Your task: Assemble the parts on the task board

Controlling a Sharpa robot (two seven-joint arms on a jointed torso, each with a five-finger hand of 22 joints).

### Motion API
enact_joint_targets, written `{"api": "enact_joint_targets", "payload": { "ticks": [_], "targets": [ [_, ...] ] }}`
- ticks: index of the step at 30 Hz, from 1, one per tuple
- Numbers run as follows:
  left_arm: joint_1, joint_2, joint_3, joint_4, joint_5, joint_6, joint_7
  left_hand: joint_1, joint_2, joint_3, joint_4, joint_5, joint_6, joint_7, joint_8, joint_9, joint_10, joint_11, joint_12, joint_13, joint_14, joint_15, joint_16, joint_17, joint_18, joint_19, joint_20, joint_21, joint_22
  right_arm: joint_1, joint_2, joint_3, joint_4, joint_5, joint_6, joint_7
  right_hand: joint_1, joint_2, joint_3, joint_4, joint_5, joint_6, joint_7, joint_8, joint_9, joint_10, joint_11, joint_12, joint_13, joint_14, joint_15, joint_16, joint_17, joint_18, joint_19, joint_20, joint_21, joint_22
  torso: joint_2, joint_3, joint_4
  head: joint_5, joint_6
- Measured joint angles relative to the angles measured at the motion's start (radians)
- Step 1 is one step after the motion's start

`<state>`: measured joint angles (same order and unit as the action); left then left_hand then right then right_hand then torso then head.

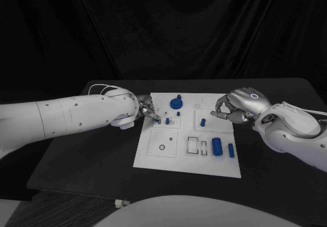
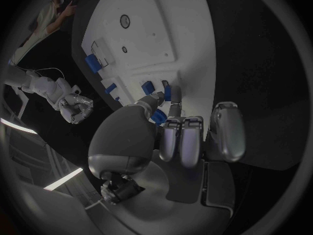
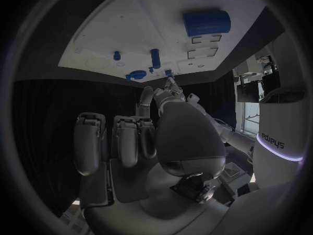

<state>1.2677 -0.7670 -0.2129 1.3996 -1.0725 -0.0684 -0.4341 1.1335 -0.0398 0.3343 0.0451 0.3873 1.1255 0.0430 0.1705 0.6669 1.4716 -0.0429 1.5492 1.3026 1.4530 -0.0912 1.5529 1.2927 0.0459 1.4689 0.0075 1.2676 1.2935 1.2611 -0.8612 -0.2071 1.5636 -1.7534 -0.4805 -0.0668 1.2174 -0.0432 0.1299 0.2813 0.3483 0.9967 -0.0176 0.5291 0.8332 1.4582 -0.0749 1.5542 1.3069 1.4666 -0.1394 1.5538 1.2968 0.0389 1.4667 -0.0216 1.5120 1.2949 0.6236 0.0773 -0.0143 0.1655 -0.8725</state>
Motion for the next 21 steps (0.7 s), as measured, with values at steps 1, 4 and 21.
{"api": "enact_joint_targets", "payload": {
  "ticks": [1,4,21],
  "targets": [
    [0.000,0.001,0.000,-0.001,0.000,0.001,0.000,0.000,0.000,0.000,0.000,0.000,0.000,0.000,0.000,0.000,0.000,0.000,0.000,0.000,0.000,0.000,0.000,0.000,0.000,0.000,0.000,0.000,0.000,0.000,0.000,0.000,0.000,0.000,0.001,0.000,0.000,0.000,0.000,0.000,0.000,0.000,0.000,0.000,0.000,0.000,0.000,0.000,0.000,0.000,0.000,0.000,0.000,0.000,0.000,0.000,0.000,0.000,0.000,0.0000,0.0000,0.000,0.000],
    [0.000,0.003,0.000,-0.003,0.000,0.004,0.000,0.000,0.000,0.000,0.000,0.000,0.000,0.000,0.000,0.000,0.000,0.000,0.000,0.000,0.000,0.000,0.000,0.000,0.000,0.000,0.000,0.000,0.000,0.000,0.000,0.000,0.000,0.000,0.002,-0.001,0.000,0.000,0.000,0.000,0.000,0.000,0.000,0.000,0.000,0.000,0.000,0.000,0.000,0.000,0.000,0.000,0.000,0.000,0.000,0.000,0.000,0.000,0.000,-0.0003,0.0000,-0.001,0.000],
    [0.002,0.020,0.002,-0.020,0.000,0.065,0.009,0.000,0.000,0.003,-0.014,0.000,0.000,0.000,0.000,0.013,0.000,0.000,0.000,0.000,0.000,0.000,0.000,0.000,0.000,0.000,0.000,0.000,0.000,-0.001,-0.001,0.000,0.000,0.000,0.006,-0.003,0.000,0.000,0.000,0.000,0.000,0.000,0.000,-0.001,0.000,0.000,0.000,0.000,0.000,0.000,0.000,0.000,0.000,0.000,0.000,0.000,0.000,0.000,0.000,0.0006,-0.0007,-0.001,0.000]
  ]
}}
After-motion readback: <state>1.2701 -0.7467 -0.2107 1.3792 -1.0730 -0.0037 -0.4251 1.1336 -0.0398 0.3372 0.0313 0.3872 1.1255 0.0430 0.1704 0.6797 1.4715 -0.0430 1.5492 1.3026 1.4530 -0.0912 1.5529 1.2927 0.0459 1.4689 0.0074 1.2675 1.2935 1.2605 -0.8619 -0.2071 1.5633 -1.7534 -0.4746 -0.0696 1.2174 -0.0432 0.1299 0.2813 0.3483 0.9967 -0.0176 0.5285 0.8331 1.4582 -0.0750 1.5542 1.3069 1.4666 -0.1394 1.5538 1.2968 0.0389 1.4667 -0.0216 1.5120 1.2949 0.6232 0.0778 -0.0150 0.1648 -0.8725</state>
